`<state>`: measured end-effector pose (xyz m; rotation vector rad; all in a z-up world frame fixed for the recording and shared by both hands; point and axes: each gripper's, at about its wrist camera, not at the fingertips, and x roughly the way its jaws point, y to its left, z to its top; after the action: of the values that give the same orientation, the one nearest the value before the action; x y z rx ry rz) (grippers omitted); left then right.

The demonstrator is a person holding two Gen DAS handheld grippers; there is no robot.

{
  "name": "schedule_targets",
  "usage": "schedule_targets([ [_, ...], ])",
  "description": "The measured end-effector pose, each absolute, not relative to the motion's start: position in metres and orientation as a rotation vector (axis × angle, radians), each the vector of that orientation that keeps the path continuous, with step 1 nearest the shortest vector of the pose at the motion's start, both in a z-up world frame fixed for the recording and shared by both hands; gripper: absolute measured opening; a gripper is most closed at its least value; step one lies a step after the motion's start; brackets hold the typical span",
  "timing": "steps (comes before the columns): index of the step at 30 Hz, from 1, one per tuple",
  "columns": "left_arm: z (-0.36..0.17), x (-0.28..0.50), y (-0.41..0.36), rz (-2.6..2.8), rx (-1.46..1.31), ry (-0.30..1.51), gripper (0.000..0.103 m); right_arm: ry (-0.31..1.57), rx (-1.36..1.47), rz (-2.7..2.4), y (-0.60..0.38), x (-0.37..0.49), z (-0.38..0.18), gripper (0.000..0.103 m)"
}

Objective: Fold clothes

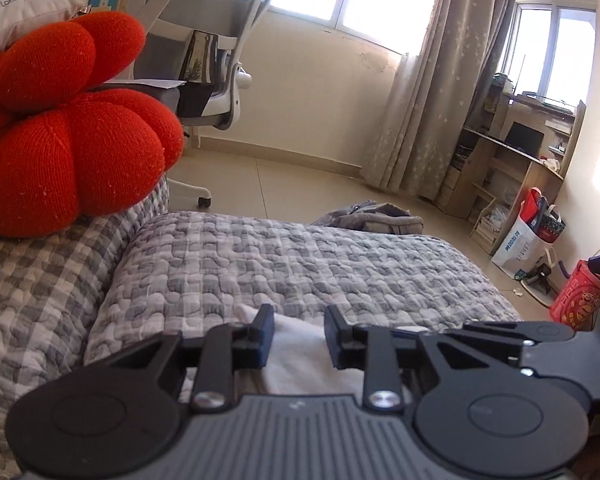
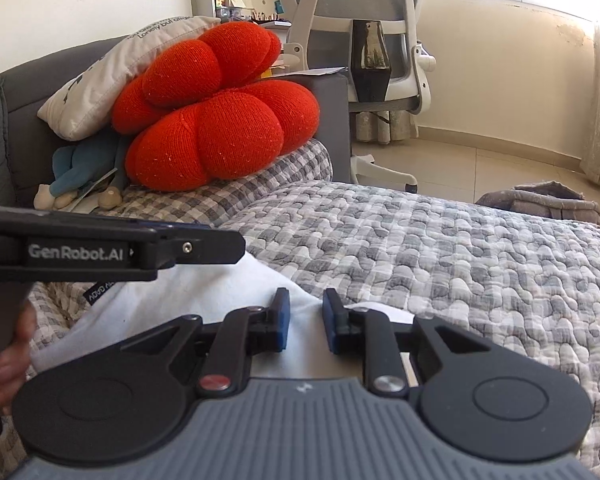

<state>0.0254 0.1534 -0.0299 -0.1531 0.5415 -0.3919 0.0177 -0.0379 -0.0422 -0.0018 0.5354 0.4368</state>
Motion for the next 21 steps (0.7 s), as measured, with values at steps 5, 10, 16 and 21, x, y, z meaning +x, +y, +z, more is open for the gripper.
schedule_targets([
  [5, -0.047, 0.007, 0.171, -0.415, -0.201, 0.497, 0.024, 0.519, -0.004, 0.463, -0.050, 0.011, -0.040, 0.015],
  [10, -0.039, 0.000, 0.180, -0.421, -0.239, 0.504, 0.023, 0.547, 0.036, 0.487, -0.059, 0.003, -0.027, 0.014],
  [16, -0.005, -0.028, 0.187, -0.541, -0.214, 0.463, 0.023, 0.619, 0.034, 0.568, -0.059, -0.019, -0.002, 0.027],
  [21, -0.016, -0.052, 0.181, -0.622, -0.158, 0.524, 0.023, 0.666, 0.012, 0.585, -0.055, -0.039, -0.007, 0.027],
])
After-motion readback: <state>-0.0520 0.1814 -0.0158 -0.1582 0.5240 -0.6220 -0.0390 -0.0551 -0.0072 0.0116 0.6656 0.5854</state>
